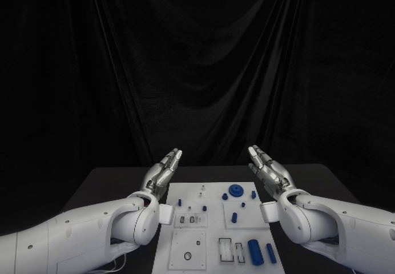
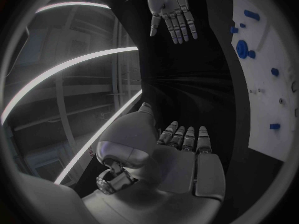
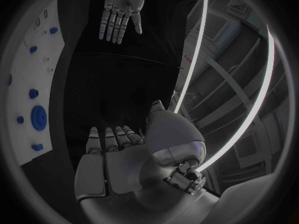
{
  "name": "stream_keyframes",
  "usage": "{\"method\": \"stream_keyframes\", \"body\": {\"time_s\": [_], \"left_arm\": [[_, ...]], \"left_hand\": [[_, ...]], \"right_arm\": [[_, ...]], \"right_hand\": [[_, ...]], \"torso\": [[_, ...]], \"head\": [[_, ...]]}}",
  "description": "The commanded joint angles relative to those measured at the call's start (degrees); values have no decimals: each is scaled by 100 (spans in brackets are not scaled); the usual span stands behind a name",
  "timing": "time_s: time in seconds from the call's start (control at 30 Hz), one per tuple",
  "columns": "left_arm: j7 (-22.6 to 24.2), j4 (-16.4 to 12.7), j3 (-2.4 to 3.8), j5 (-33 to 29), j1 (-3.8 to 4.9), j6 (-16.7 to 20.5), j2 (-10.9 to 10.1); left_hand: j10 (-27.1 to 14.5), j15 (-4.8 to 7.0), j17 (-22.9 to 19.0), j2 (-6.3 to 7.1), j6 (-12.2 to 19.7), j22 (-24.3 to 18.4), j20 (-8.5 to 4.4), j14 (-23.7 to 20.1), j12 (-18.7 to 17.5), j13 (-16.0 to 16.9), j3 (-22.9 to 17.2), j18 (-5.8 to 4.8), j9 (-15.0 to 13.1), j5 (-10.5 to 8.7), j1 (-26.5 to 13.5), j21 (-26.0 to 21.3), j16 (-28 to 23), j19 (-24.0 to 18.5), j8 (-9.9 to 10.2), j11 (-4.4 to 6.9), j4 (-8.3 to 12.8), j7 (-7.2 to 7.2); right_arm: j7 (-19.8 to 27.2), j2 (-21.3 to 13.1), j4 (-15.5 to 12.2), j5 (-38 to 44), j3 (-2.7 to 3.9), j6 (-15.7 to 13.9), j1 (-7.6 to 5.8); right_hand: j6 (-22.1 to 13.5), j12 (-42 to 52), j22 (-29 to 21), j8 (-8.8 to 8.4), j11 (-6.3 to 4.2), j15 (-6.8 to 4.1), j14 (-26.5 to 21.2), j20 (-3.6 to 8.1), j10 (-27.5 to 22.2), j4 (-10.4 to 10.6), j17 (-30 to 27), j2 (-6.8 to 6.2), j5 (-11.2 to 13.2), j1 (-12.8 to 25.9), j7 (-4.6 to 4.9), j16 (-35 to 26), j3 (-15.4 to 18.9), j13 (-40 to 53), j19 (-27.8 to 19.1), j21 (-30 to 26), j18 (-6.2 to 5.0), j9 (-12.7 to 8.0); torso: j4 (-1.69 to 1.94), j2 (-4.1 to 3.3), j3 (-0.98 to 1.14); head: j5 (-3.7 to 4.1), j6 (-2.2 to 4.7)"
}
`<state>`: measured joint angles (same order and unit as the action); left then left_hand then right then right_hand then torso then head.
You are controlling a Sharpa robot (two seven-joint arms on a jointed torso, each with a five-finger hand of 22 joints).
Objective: Assemble the parts on the task board
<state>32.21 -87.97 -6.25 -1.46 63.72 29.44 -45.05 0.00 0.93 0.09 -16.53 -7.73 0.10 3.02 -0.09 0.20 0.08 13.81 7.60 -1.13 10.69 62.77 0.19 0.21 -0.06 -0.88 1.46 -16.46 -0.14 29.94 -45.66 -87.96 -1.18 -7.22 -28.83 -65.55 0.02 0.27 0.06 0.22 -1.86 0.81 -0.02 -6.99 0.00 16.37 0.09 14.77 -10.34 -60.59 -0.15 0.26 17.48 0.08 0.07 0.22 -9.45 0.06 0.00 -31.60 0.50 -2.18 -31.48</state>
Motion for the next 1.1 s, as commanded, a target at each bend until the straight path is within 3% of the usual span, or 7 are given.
{"method": "stream_keyframes", "body": {"time_s": [0.03, 0.37, 0.53, 0.63, 0.67, 0.97, 1.1], "left_arm": [[553, 40, -81, -90, 86, -1336, -6], [1051, 171, -481, -193, 335, -2931, -26], [1160, 200, -568, -215, 389, -3279, -30], [1180, 205, -583, -219, 399, -3341, -31], [1345, 292, -582, -235, 394, -3491, -276], [1510, 312, -582, -235, 390, -3477, -302], [1612, 237, -582, -234, 390, -3363, -385]], "left_hand": [[0, -16, -9, -25, -45, -10, 57, 9, -20, -8, 11, 70, -7, 22, 87, -19, -21, 6, -29, 34, -36, -6], [0, -87, -9, -21, -88, -10, 150, 9, -20, -8, -15, 92, -12, 17, 132, -19, -21, 6, -35, -20, -33, 36], [44, -389, -9, -21, -258, -10, 546, 9, -6, 6, -57, 186, -35, 110, 235, -19, -21, 6, -62, -246, -34, 258], [849, -527, 70, 26, -918, 63, 758, 138, 401, 201, -274, 264, -121, 970, 731, 77, 150, 120, -226, -595, -21, 603], [888, -582, 89, 19, -991, 82, 804, 192, 479, 204, -272, 260, -125, 1056, 822, 107, 223, 166, -241, -612, -25, 622], [1103, -732, 140, 48, -1394, 121, 958, 384, 916, 245, -516, 260, -163, 1865, 1482, 190, 513, 309, -349, -766, 96, 732], [1234, -807, 168, 41, -1545, 135, 1034, 496, 1166, 268, -846, 268, -174, 2215, 1829, 227, 699, 380, -403, -842, 303, 784]], "right_arm": [[-135, -30, 44, -98, -94, 1319, -116], [-233, -106, 185, -212, -567, 2946, -491], [-256, -123, 217, -238, -674, 3316, -577], [-260, -127, 223, -243, -697, 3393, -595], [-296, -354, 229, -270, -697, 3677, -597], [-129, -561, 114, -157, -697, 3630, -598], [-105, -679, 63, -58, -697, 3533, -621]], "right_hand": [[41, -27, -6, -7, 21, 188, 2, -150, 0, 31, -9, 28, -25, -246, 64, -26, 91, -8, -7, -22, -48, 8], [282, -27, -6, 94, 205, 383, 2, -316, 0, 30, -9, 27, 28, -292, 238, -26, 109, -8, -7, -22, -19, 72], [370, -3, 8, 149, 324, 440, 2, -400, 3, 23, -9, 26, -106, -453, 337, -26, 74, 2, 10, -7, -40, 90], [404, 56, 26, 176, 393, 528, 2, -477, 13, 23, -9, 10, -280, -605, 394, -26, 49, 22, 36, 16, -39, 97], [413, 92, 39, 186, 421, 565, 2, -520, 21, 22, -9, -15, -384, -705, 419, -26, 36, 33, 57, 33, -43, 100], [667, 426, 139, 417, 445, 694, 57, -740, 87, -90, 30, -159, -1042, -1515, 422, 56, -114, 96, 318, 212, -93, 151], [1103, 882, 211, 718, 588, 916, 303, -903, 208, -579, 115, -259, -2349, -2407, 545, 310, -421, 168, 627, 386, -87, 225]], "torso": [[0, -1, 1], [0, -1, 1], [0, -1, 1], [0, -1, 1], [10, -74, -30], [50, -129, -60], [83, -158, -69]], "head": [[0, -1], [0, -1], [0, -1], [0, -1], [-14, -474], [4, -658], [-11, -766]]}}
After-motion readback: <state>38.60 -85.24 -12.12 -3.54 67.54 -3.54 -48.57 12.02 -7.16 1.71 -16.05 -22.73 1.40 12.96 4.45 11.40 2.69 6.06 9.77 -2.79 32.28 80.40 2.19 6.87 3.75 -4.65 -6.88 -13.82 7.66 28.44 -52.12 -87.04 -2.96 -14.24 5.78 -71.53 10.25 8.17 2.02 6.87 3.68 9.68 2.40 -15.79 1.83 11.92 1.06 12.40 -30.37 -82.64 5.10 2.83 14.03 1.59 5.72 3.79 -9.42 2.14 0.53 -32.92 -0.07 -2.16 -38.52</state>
